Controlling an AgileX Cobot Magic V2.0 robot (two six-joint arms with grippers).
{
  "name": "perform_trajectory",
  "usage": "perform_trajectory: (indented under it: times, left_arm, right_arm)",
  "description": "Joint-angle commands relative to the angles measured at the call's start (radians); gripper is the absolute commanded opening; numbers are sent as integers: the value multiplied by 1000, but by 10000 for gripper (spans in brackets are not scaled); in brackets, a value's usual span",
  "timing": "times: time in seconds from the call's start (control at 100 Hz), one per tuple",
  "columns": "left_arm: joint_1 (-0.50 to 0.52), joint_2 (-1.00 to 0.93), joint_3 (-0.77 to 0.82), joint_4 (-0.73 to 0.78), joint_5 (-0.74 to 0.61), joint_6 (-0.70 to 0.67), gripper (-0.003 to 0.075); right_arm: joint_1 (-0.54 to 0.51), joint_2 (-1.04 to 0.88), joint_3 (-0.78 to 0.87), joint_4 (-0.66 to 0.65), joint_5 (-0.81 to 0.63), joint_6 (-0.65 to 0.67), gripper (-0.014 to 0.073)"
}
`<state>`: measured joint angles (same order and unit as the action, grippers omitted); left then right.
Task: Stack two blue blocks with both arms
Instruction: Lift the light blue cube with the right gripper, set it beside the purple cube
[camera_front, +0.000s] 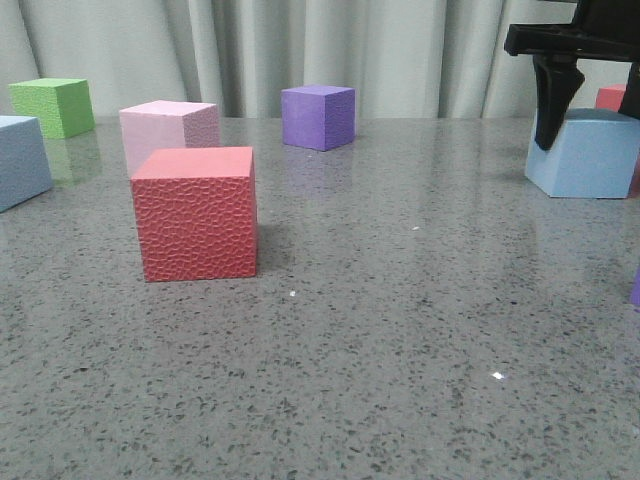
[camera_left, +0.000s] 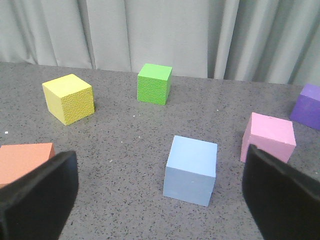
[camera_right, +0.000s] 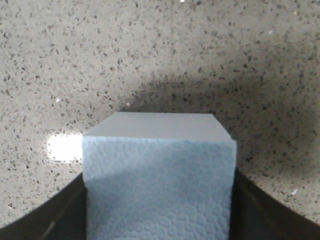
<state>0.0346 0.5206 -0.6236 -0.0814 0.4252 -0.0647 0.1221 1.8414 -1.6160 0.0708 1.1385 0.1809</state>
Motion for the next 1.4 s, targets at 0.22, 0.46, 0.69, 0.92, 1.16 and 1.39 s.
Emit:
perform_trajectory:
  times: [0.22, 0.46, 0.69, 0.92, 1.16, 1.39]
  left_arm:
    - [0, 12, -35, -9, -85, -3, 637]
    - [0, 12, -35, -9, -85, -3, 637]
    - [0, 12, -35, -9, -85, -3, 637]
    - [0, 12, -35, -9, -85, -3, 637]
    - [0, 12, -35, -9, -86, -3, 637]
    - [0, 12, -35, -16, -86, -3, 637]
  right_arm:
    - [36, -48, -139, 76, 89, 40, 379]
    - [172, -45, -222, 64, 74, 163, 379]
    - [281, -3, -273, 64, 42, 232, 379]
    - [347, 41, -275, 64, -30, 287, 379]
    - [366, 84, -293, 91, -71, 301, 379]
    - [366, 87, -293, 95, -117, 301, 379]
